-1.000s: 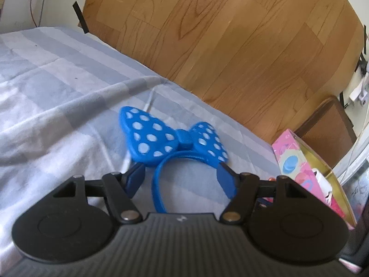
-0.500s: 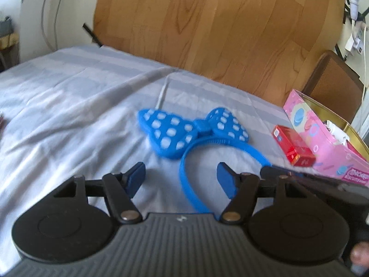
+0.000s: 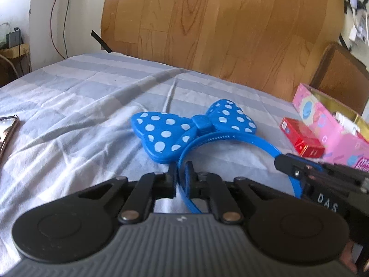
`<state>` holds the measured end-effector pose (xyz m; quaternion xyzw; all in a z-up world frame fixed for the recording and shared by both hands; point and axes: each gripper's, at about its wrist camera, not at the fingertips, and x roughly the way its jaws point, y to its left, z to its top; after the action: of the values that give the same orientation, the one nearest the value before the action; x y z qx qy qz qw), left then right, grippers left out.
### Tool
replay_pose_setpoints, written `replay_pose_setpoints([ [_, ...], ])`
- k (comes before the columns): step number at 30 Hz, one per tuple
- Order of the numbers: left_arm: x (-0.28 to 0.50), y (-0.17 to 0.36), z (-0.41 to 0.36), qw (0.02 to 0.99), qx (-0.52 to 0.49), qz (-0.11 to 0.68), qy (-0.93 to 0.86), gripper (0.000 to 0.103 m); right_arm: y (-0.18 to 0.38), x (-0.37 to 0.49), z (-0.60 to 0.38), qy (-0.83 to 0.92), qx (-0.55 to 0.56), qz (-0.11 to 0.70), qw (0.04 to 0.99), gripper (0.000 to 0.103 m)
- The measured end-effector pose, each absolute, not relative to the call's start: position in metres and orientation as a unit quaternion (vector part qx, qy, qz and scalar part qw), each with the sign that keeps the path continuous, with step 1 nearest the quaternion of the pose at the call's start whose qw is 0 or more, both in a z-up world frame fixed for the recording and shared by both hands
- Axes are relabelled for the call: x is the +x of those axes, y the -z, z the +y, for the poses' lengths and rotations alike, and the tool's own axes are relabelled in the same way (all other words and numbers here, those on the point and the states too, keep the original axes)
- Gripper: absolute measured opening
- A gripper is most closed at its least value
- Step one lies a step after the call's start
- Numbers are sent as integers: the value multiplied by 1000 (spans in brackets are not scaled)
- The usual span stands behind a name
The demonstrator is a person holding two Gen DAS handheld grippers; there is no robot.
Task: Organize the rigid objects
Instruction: 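Lift the headband with the right gripper and carry it over the tin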
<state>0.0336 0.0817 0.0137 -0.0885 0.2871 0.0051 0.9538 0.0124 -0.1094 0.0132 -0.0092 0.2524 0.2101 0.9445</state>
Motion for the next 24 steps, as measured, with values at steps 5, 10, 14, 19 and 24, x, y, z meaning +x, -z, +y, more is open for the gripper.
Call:
replay_pose_setpoints([
  [5, 35, -34, 62, 964, -66, 259, 15, 9, -21, 5, -121, -191, 9, 225, 955, 10],
  [10, 53, -63, 25, 969, -51, 232, 71, 9, -43, 7, -155, -148, 34, 174, 973, 10],
  [14, 74, -89, -31, 971, -24, 199, 129, 9, -61, 10, -193, -86, 31, 124, 988, 10],
  [19, 107, -105, -103, 962, -4, 184, 200, 9, -70, 27, -260, 1, 50, 101, 994, 10],
  [24, 141, -98, -174, 951, 26, 196, 237, 9, -67, 48, -319, 67, 71, 99, 990, 10],
])
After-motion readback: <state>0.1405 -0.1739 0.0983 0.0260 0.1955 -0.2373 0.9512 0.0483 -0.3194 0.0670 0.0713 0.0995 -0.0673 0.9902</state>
